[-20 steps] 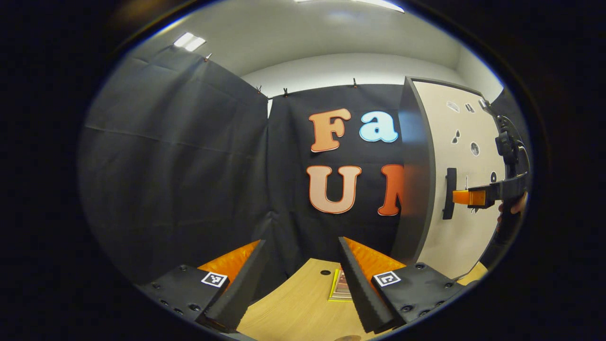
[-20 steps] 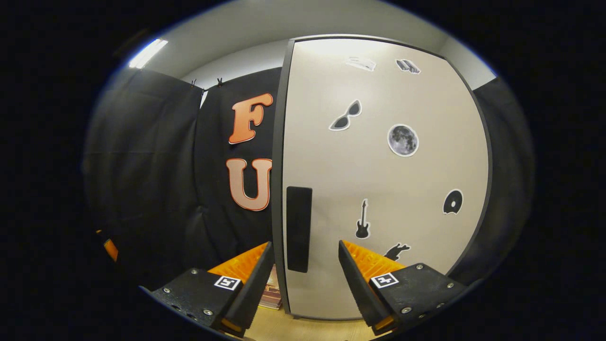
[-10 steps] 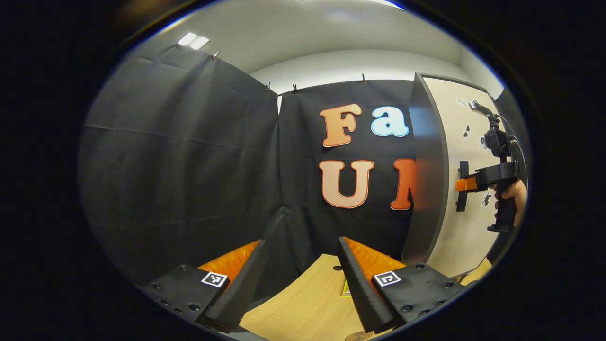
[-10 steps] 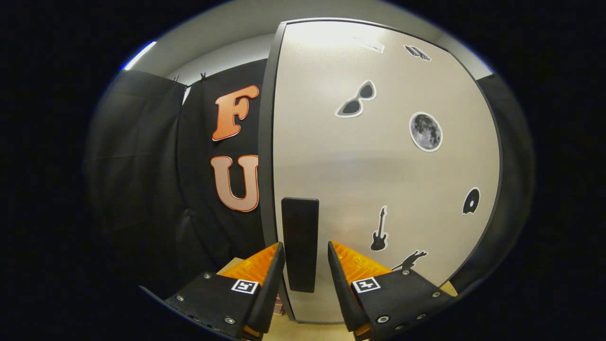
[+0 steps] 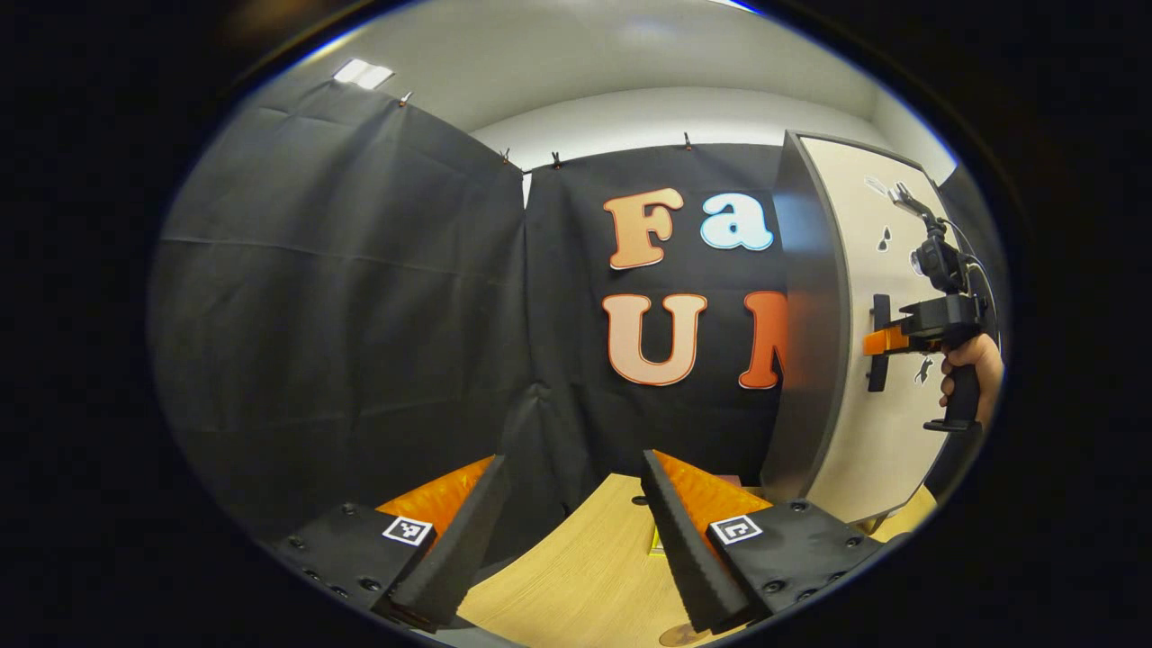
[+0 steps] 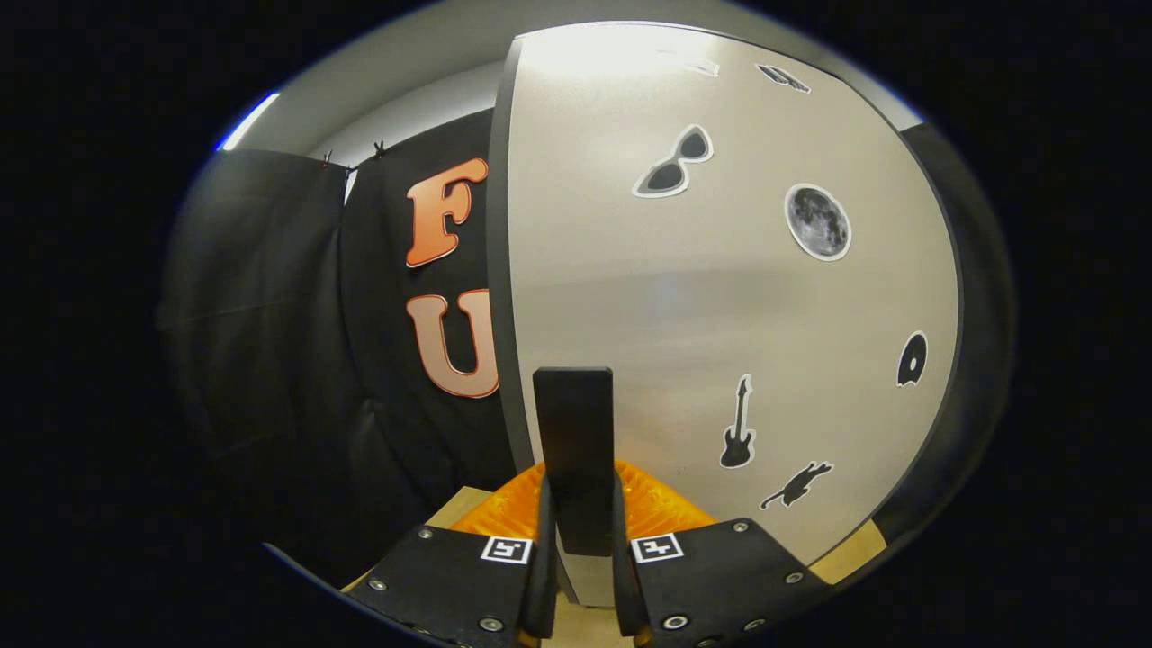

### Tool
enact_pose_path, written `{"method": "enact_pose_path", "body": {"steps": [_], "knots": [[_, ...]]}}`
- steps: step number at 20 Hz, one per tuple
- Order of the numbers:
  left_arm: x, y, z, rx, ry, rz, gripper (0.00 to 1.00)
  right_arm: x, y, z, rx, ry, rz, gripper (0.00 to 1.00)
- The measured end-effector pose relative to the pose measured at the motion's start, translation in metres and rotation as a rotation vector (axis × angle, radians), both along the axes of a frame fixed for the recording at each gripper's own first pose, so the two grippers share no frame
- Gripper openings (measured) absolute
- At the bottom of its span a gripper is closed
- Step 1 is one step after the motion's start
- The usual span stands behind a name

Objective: Open the cabinet door with the right hand, grasp the bottle in the cabinet with the left hand and place it on the coaster, then close the cabinet door with the right hand.

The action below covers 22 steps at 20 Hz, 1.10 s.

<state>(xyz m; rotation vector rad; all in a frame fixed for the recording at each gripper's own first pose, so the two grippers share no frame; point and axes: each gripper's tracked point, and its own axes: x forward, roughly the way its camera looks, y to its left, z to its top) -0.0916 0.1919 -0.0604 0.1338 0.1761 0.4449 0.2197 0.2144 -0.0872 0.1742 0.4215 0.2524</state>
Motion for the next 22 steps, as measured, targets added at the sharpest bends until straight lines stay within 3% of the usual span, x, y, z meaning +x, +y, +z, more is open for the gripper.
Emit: {"method": "enact_pose_path", "body": {"steps": [8,12,13,15,21,22], "knots": [[-0.001,-0.006,-0.015,0.014,0.027,-0.122,0.92,-0.039,-0.001,0.02,0.051,-0.026,0.101,0.25],[0.01,-0.015,-0.02,0.002,0.038,-0.176,0.96,-0.062,-0.01,0.028,0.058,-0.037,0.121,0.25],[0.013,-0.021,-0.022,-0.002,0.039,-0.188,0.92,-0.066,-0.013,0.03,0.064,-0.036,0.128,0.25],[0.021,-0.039,-0.028,-0.019,0.045,-0.216,0.96,-0.077,-0.017,0.032,0.075,-0.036,0.144,0.25],[0.044,-0.086,-0.04,-0.049,0.058,-0.313,0.92,-0.097,-0.037,0.035,0.103,-0.038,0.169,0.25],[0.048,-0.096,-0.041,-0.054,0.059,-0.332,0.93,-0.099,-0.041,0.035,0.106,-0.039,0.171,0.29]]}}
